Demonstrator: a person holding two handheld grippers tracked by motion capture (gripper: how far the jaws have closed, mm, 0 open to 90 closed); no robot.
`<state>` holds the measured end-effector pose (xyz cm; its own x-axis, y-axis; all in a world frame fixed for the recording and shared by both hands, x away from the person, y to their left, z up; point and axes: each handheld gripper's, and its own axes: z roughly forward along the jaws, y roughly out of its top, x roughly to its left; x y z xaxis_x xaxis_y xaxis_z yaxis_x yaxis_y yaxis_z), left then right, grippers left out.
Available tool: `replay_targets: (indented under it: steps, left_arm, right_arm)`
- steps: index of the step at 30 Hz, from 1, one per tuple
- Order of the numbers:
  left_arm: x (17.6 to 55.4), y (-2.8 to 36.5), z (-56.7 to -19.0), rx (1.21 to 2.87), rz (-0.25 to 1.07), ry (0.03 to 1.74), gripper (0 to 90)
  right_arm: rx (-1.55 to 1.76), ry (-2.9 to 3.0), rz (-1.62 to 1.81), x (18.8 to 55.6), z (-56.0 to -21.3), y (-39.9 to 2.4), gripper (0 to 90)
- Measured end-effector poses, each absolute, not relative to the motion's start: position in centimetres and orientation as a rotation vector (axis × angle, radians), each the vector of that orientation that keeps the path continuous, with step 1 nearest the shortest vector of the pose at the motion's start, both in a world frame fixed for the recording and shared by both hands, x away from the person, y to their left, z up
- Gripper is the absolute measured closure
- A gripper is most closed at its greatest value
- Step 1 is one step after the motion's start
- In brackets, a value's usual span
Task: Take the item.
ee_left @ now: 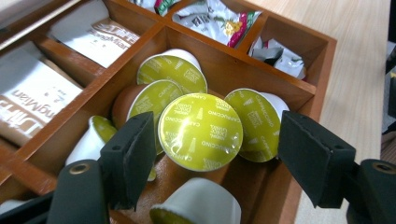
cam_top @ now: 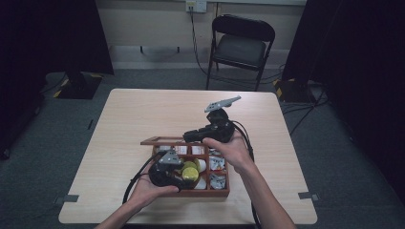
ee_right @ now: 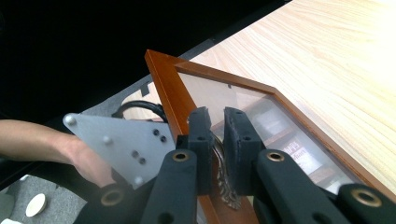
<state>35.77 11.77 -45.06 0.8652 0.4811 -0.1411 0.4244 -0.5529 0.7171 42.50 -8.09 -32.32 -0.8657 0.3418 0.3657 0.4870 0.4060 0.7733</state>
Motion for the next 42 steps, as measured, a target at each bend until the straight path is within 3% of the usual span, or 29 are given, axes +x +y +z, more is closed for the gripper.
replay_targets:
  steps: [7,18,29,42]
  left_arm:
    - [36.1,10.9,-45.8,2.272,0.129,0.665,28.5]
    - [37.1,10.2,-46.1,2.337,0.053,0.698,30.3]
    - [37.2,8.8,-46.1,2.426,0.103,0.647,36.8]
    - [37.1,8.8,-46.1,2.440,0.125,0.623,37.8]
  right_arm:
    - [-0.742,-2.506,-1.458,42.6,-32.3,-8.1,81.8]
    - [-0.739,-2.512,-1.460,42.5,-32.3,-8.1,81.8]
    - [-0.739,-2.510,-1.460,42.5,-32.3,-8.1,81.9]
    - [-0.743,-2.512,-1.458,42.5,-32.3,-8.1,81.8]
